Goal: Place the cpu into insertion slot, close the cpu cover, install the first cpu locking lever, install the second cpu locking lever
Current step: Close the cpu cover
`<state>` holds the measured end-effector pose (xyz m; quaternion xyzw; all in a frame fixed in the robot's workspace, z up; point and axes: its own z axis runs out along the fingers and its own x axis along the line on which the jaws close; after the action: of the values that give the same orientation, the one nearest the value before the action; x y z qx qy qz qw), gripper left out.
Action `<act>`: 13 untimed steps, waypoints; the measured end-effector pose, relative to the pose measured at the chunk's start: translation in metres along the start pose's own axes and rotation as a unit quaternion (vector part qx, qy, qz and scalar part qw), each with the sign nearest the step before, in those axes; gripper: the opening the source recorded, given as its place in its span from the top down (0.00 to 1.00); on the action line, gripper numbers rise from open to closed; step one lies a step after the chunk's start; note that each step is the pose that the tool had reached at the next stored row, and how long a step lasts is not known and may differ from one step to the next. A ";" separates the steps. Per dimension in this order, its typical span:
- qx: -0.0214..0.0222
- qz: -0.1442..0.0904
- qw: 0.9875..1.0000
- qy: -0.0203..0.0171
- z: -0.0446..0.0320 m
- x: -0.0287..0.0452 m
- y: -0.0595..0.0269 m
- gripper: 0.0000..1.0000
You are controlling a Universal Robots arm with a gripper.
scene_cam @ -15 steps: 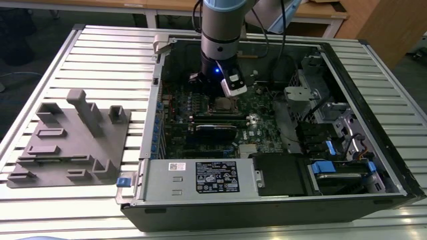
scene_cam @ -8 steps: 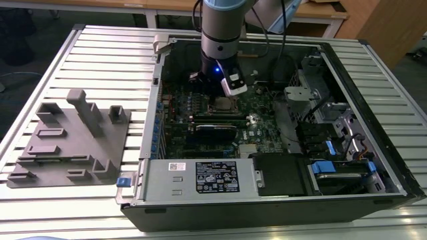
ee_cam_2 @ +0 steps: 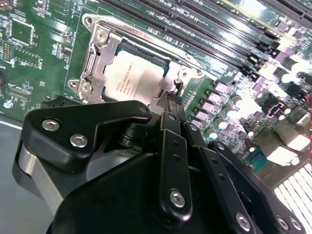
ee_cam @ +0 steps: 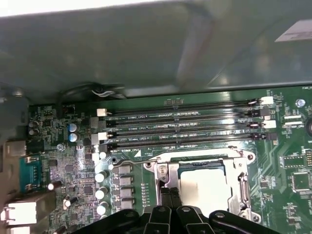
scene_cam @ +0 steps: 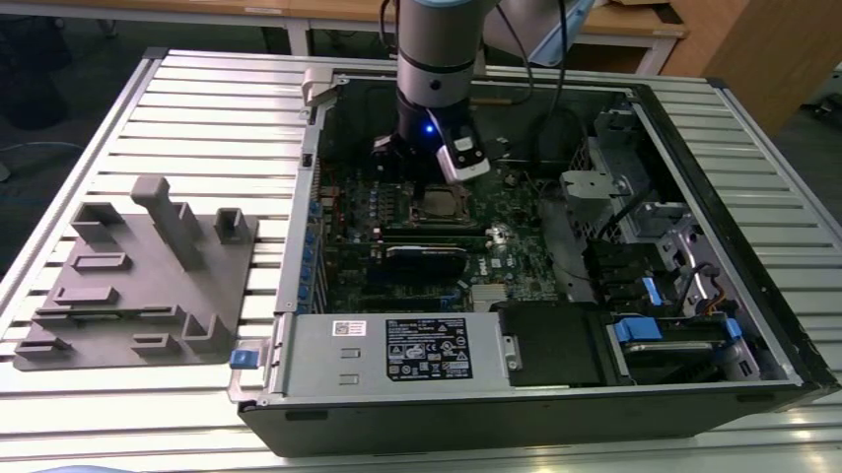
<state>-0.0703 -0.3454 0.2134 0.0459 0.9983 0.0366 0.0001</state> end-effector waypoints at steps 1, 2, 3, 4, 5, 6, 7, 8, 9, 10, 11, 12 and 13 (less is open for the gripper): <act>0.000 0.000 1.000 0.000 -0.0015 0.0000 0.0001 0.89; 0.000 0.000 1.000 0.000 -0.0029 0.0000 0.0002 0.89; 0.000 0.000 1.000 -0.001 -0.0042 0.0000 0.0003 0.89; 0.000 0.000 1.000 -0.001 -0.0054 0.0001 0.0004 0.89; 0.000 0.000 1.000 -0.001 -0.0057 0.0000 0.0004 0.89; 0.000 0.000 1.000 -0.001 -0.0057 0.0000 0.0004 0.89; 0.000 0.000 1.000 -0.001 -0.0057 0.0000 0.0004 0.89; -0.001 0.000 1.000 -0.005 -0.0055 0.0002 0.0004 0.89; -0.001 0.000 1.000 -0.007 -0.0052 0.0001 0.0004 0.89; -0.001 -0.001 1.000 -0.008 -0.0048 0.0001 0.0004 0.89; -0.001 -0.001 1.000 -0.010 -0.0046 0.0001 0.0003 0.89; -0.001 -0.001 1.000 -0.011 -0.0044 0.0001 0.0003 0.89; -0.001 -0.001 1.000 -0.011 -0.0043 0.0000 0.0003 0.89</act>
<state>-0.0703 -0.3454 0.2177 0.0454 0.9982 0.0373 0.0116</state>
